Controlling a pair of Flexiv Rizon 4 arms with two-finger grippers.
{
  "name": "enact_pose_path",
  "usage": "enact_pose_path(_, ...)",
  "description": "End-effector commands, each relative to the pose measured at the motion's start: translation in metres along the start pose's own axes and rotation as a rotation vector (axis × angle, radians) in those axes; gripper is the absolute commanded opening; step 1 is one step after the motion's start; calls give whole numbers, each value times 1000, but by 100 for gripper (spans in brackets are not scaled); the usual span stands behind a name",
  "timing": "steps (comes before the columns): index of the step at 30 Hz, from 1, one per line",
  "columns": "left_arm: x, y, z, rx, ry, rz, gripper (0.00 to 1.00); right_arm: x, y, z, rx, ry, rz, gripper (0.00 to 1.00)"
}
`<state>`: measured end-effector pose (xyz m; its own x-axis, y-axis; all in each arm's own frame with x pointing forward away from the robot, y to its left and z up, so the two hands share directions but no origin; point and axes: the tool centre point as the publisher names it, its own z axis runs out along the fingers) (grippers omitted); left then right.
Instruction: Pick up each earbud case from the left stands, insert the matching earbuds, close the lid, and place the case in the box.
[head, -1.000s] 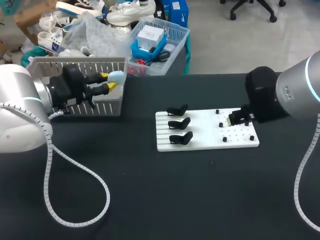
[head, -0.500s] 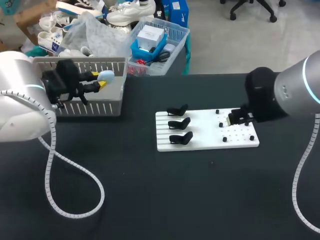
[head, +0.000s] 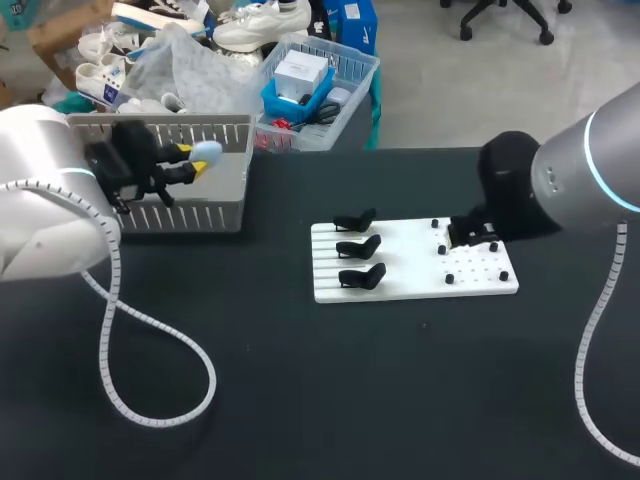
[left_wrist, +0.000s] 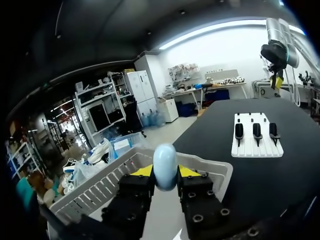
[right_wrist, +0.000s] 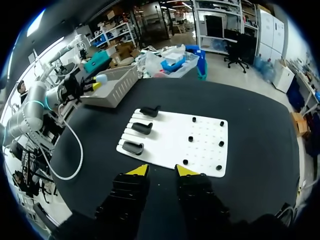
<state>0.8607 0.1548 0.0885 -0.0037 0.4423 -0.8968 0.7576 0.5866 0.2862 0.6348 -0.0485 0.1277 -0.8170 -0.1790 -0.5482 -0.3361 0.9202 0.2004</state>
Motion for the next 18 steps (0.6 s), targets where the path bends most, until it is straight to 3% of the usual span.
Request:
enact_pose_path(1, 5, 13, 5, -6, 9, -10, 0, 1, 2, 7, 5, 0, 9, 31)
enact_pose_path(8, 14, 31, 7, -24, 16, -31, 0, 2, 1, 11, 9, 14, 30, 30)
enact_pose_path(18, 29, 33, 27, 6, 33, -69, 0, 3, 3, 12, 21, 29, 52, 30)
